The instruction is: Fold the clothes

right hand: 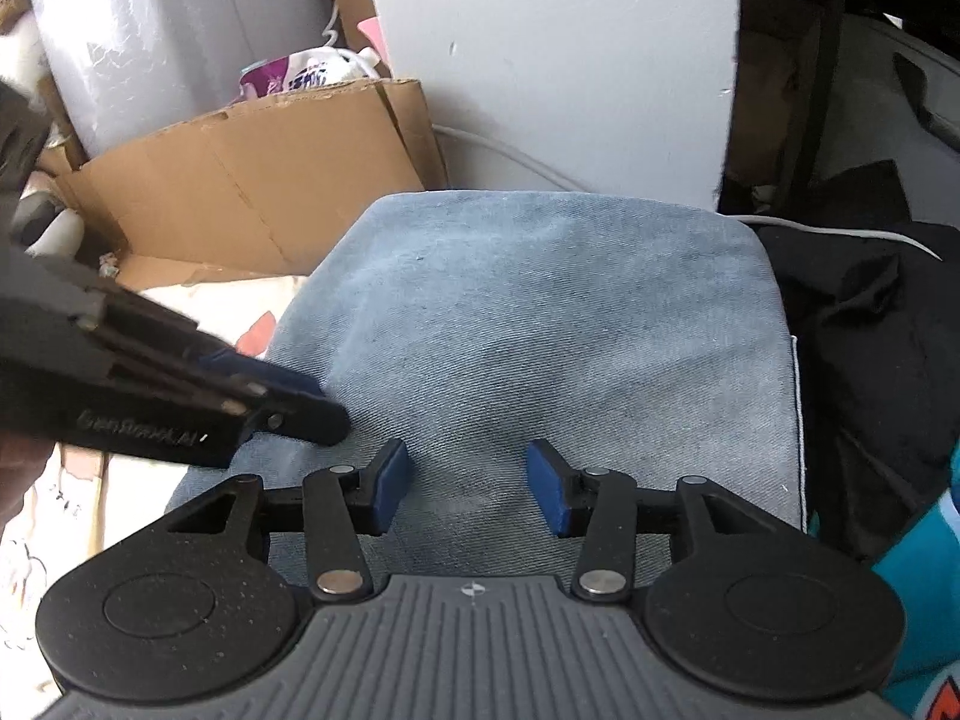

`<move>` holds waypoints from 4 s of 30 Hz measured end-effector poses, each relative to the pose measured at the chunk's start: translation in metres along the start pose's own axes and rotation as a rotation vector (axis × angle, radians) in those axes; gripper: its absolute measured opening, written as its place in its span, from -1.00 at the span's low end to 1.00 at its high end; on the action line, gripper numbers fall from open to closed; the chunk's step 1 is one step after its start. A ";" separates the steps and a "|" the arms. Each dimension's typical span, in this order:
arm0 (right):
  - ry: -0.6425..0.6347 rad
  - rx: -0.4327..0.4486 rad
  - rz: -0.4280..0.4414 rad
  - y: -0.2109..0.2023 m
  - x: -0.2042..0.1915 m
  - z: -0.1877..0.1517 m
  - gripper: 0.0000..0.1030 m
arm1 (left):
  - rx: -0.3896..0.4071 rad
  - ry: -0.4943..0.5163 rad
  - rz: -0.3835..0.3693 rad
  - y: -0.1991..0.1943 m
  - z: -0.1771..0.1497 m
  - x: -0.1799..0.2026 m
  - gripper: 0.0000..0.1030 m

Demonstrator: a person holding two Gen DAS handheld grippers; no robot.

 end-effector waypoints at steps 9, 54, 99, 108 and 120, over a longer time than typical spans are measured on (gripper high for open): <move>-0.014 0.008 -0.035 -0.039 -0.001 -0.024 -0.03 | -0.007 0.019 -0.012 -0.025 -0.030 -0.005 -0.57; 1.176 0.348 0.315 -0.053 0.038 -0.213 -0.48 | -0.072 -0.269 -0.070 -0.044 -0.093 -0.020 -0.65; 0.699 -0.012 -0.098 -0.223 -0.042 -0.060 0.98 | -0.009 -0.298 0.253 -0.307 -0.064 -0.018 0.99; 0.649 -0.025 -0.136 -0.275 -0.057 -0.025 0.98 | 0.049 -0.328 0.311 -0.392 -0.071 -0.030 0.99; 0.603 -0.012 -0.114 -0.338 -0.100 0.017 0.98 | 0.154 -0.385 0.389 -0.506 -0.100 -0.065 0.99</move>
Point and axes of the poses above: each gripper's, at about its wrist camera, not at the fingertips, and y roughly the way its jaws point, x to its right, z to its top, the point moved 1 cm from there along y, roughly the way its jaws point, and after that the axes turned 7 degrees about -y, right-handed, at the moved point
